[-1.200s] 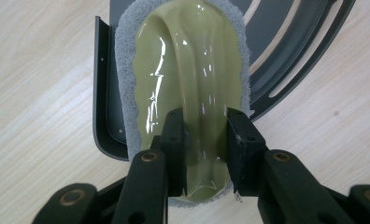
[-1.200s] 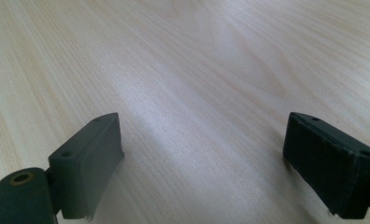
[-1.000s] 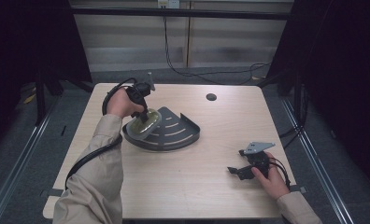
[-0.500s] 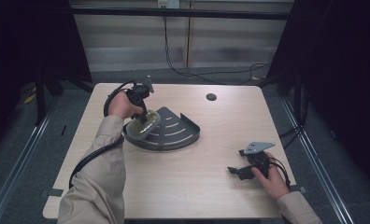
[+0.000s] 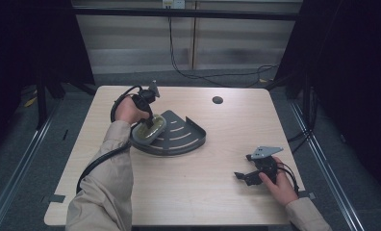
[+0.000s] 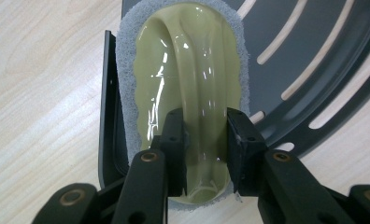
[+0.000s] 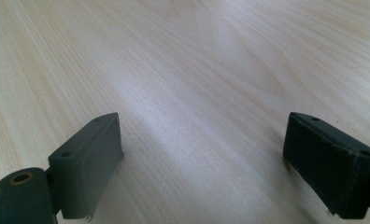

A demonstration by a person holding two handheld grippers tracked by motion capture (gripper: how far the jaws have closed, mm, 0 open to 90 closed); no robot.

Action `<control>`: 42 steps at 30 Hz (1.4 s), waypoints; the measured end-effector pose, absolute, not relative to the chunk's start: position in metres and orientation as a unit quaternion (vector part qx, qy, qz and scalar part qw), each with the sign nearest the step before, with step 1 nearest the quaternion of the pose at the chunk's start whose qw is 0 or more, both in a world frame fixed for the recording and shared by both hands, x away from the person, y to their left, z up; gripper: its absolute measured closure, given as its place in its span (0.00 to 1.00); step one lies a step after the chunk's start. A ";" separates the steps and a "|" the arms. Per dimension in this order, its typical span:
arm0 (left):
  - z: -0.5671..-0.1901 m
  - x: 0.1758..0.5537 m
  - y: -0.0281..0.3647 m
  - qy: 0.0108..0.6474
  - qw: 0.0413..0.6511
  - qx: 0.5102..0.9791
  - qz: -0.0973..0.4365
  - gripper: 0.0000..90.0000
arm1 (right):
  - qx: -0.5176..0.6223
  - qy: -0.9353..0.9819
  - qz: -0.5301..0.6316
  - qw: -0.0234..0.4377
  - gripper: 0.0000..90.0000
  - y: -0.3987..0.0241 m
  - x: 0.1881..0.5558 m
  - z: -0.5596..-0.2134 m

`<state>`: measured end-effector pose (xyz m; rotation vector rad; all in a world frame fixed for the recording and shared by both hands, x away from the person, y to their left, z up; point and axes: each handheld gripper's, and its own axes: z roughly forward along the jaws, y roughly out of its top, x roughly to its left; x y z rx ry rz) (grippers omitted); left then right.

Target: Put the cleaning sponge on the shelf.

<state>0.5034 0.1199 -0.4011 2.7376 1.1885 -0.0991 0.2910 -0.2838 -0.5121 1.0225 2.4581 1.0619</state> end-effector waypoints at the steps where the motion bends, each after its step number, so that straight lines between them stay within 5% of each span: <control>1: -0.402 0.504 0.120 0.397 0.079 0.914 -0.031 0.79 | 0.353 0.850 0.367 0.137 0.13 -0.284 0.291 -0.512; 42: -0.426 0.506 0.132 0.404 0.073 0.912 -0.015 0.78 | 0.353 0.850 0.367 0.137 0.13 -0.284 0.291 -0.512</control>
